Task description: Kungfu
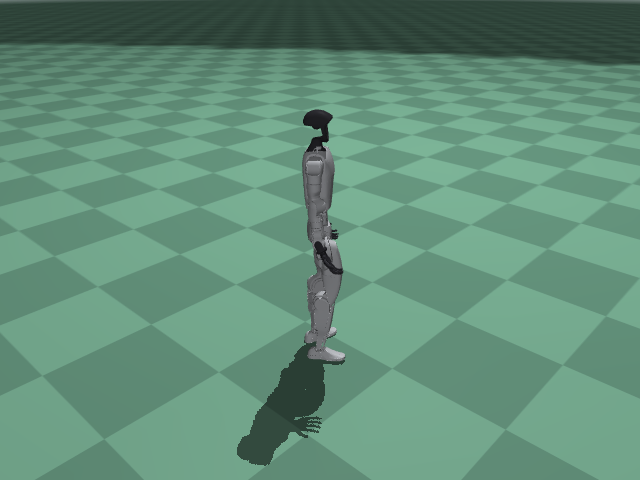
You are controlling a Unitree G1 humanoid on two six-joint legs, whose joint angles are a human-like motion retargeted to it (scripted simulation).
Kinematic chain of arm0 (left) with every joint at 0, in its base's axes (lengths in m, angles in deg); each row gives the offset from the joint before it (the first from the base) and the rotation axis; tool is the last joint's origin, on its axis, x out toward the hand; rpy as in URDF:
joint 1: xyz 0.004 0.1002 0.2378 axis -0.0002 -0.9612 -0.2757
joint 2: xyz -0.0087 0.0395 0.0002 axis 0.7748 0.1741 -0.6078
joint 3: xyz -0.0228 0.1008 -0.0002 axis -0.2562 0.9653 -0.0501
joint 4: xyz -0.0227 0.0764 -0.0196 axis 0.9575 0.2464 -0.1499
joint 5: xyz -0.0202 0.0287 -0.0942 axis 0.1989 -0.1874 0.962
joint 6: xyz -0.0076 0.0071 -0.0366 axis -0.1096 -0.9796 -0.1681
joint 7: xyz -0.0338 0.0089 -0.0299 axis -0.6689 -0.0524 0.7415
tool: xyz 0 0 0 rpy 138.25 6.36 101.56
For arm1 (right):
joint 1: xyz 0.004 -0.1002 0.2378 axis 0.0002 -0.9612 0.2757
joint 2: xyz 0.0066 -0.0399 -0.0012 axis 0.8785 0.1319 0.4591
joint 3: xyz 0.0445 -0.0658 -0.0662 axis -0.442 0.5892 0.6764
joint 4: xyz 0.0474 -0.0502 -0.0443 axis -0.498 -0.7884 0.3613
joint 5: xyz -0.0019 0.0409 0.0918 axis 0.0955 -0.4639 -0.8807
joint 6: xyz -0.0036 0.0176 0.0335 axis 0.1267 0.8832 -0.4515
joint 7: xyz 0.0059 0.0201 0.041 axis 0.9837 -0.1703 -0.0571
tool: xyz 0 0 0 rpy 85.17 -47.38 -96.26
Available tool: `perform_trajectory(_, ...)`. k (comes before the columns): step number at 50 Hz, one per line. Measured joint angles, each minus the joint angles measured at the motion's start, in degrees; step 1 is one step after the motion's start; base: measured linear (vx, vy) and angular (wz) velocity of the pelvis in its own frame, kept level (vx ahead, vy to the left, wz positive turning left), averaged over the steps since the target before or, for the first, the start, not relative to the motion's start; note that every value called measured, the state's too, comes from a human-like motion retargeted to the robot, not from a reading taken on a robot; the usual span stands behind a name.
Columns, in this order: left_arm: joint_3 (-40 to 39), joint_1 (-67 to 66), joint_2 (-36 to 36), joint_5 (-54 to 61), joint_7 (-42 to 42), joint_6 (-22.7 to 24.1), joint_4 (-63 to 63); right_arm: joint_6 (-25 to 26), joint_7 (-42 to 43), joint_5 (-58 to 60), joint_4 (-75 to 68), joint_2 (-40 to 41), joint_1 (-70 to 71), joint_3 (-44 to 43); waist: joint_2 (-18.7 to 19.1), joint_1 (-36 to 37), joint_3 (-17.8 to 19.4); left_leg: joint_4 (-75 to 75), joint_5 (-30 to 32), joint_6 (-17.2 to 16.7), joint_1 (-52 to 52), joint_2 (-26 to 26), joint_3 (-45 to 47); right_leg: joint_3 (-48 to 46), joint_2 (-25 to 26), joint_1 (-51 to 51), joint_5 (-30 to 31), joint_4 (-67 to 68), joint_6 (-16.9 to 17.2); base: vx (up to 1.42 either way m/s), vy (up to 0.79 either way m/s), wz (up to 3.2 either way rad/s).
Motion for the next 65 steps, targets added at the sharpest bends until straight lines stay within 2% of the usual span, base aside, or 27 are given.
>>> perform_trajectory(3,-0.4,-0.4,0.9,1.0,-1.2,0.5,-0.2,0.4,-1.1,-4.6,-0.3,-0.8,0.3,-1.1,0.1,-0.1,0.3,0.1,0.2,-0.1,0.1,0.2,0.1,0.4,0.3,0.2,-0.2,0.0,-0.2,-0.05,-0.06,-0.03)
perform_trajectory(8,1.7,-1.6,2.7,-7.4,-1.8,1.4,-0.4,0.9,-0.9,-4.6,-1.2,-2.3,-0.2,-1.5,0.4,0.1,0.4,0.7,0.3,-0.2,-0.1,0.5,0.0,0.9,0.4,0.0,-0.5,0.5,-0.4,-0.01,0.00,0.00)
perform_trajectory(18,6.0,-2.8,5.4,-24.4,-3.0,3.3,-1.2,2.4,2.2,10.5,-2.9,-5.0,-1.0,3.6,1.3,0.1,1.2,1.3,0.3,0.0,-0.5,1.1,0.8,1.7,0.6,-1.1,-1.0,2.1,-0.7,-0.06,0.04,-0.01)
perform_trajectory(22,9.0,-3.0,7.0,-35.9,-4.5,4.5,-1.6,2.7,6.2,25.4,-3.2,-6.5,-1.2,7.9,1.4,-0.1,1.6,1.6,0.5,-0.1,-1.0,1.0,1.2,2.9,0.9,-1.8,-2.4,2.7,0.0,-0.09,0.05,0.04)
perform_trajectory(25,12.6,-3.3,9.1,-48.2,-6.7,5.8,-1.6,3.0,9.5,39.9,-3.0,-8.1,-1.7,12.1,1.8,-0.4,2.0,2.5,-0.3,-2.6,-1.9,0.8,-0.9,6.4,2.1,-2.5,-8.3,3.5,3.0,-0.09,0.05,0.19)
perform_trajectory(28,18.1,-3.4,11.8,-63.8,-9.9,5.8,-1.9,4.3,13.2,57.5,-2.5,-9.5,-2.6,16.4,2.2,-2.5,1.6,5.2,-5.7,-4.8,-5.1,0.1,-8.2,14.4,4.7,-3.5,-13.6,4.0,3.9,-0.05,0.01,0.66)
perform_trajectory(31,24.0,-3.9,14.1,-80.3,-12.8,4.7,-3.2,4.6,16.3,75.7,-2.3,-10.8,-3.3,21.7,1.9,-2.7,1.2,5.9,-9.7,-5.8,-6.3,-1.4,-12.8,20.8,6.4,-4.5,-14.9,4.4,4.3,-0.01,0.00,0.18)
perform_trajectory(33,28.1,-4.1,15.2,-91.1,-14.5,4.5,-4.2,5.0,18.5,87.6,-1.8,-11.4,-3.3,25.5,1.6,-2.5,1.2,6.3,-11.3,-6.6,-6.5,-2.1,-13.8,21.9,6.5,-4.7,-12.6,4.2,4.1,-0.02,-0.01,-0.09)
perform_trajectory(35,32.3,-3.7,15.9,-101.4,-17.0,3.9,-5.1,5.4,20.5,99.6,-1.0,-11.8,-3.1,28.7,1.0,-2.3,1.5,7.0,-11.2,-7.2,-6.6,-2.4,-12.4,19.7,5.0,-4.4,-3.3,3.1,3.3,-0.01,0.00,-0.09)
perform_trajectory(36,34.1,-3.4,16.0,-106.1,-18.5,3.2,-5.4,5.4,20.9,103.9,-0.5,-12.2,-3.1,30.6,0.8,-2.0,1.7,7.4,-9.1,-6.5,-6.6,-2.2,-11.6,19.3,4.9,-4.2,-1.8,2.6,2.3,0.00,0.00,0.00)
perform_trajectory(39,38.5,-2.6,15.4,-120.0,-22.5,0.8,-6.1,5.7,22.0,114.9,0.7,-12.9,-3.2,35.2,0.7,-1.9,2.1,7.5,0.0,-3.0,-6.7,-2.1,-10.6,18.3,4.6,-3.2,-0.7,1.9,1.1,0.00,0.00,0.00)
perform_trajectory(41,40.4,-2.4,14.6,-127.3,-24.3,-1.0,-6.0,5.9,22.3,120.0,0.7,-12.6,-3.3,36.1,0.5,-1.8,2.0,7.1,1.3,-2.1,-6.4,-2.5,-10.7,17.4,4.3,-2.4,-0.3,0.9,0.9,0.03,0.01,-0.01)
perform_trajectory(44,42.3,-2.4,13.5,-133.3,-24.9,-2.1,-5.7,5.4,21.8,122.1,0.1,-11.8,-3.8,36.2,0.2,-1.4,1.5,6.9,-0.7,-2.4,-5.8,-2.9,-10.5,17.3,3.8,-1.6,0.3,-0.2,1.0,0.08,0.02,-0.09)
perform_trajectory(48,42.5,-2.9,12.4,-134.3,-24.7,-2.4,-5.5,5.8,20.4,118.4,-0.9,-10.7,-4.3,34.4,0.1,-1.4,0.9,8.1,-3.4,-2.7,-6.5,-4.0,-12.5,17.1,3.2,-1.5,0.9,-1.0,0.9,0.10,0.03,0.06)
perform_trajectory(53,40.6,-3.8,11.7,-130.5,-22.4,-1.8,-5.2,6.8,18.8,112.8,-1.9,-10.3,-4.0,32.6,0.0,-0.5,1.2,7.3,-0.3,-0.6,-5.4,-3.5,-9.9,17.7,3.1,-1.1,1.1,-0.7,1.2,0.07,0.09,-0.17)
perform_trajectory(58,39.2,-4.6,12.4,-129.9,-21.6,-2.1,-5.1,6.7,19.5,110.1,-1.1,-10.6,-4.2,31.5,0.3,-1.5,1.1,5.8,-1.1,0.5,-3.9,-3.2,-8.3,16.5,2.5,-1.8,0.5,1.6,3.1,0.12,0.11,-0.03)
perform_trajectory(60,39.1,-4.5,12.9,-130.3,-21.5,-2.3,-5.2,6.2,19.7,108.5,-0.8,-10.7,-4.3,30.9,0.4,-1.2,1.2,5.2,-1.6,0.7,-3.5,-3.1,-8.0,14.9,1.7,-3.0,0.8,3.9,5.7,0.06,0.10,-0.20)
perform_trajectory(63,38.9,-4.2,13.5,-129.9,-21.8,-2.6,-5.5,5.3,18.7,105.8,-0.7,-10.7,-4.3,30.0,0.3,-1.2,1.0,5.0,-2.4,1.2,-3.8,-3.1,-7.0,12.0,-0.2,-6.8,6.2,9.9,16.2,0.02,0.06,-0.25)
perform_trajectory(65,38.1,-3.2,14.5,-129.1,-21.6,-3.3,-5.6,4.8,17.6,104.3,-0.7,-10.4,-3.1,29.8,1.5,-0.2,1.4,7.4,-3.1,-0.7,-6.7,2.3,-5.5,8.0,3.8,-12.4,13.1,16.0,18.2,-0.19,-0.49,-0.81)
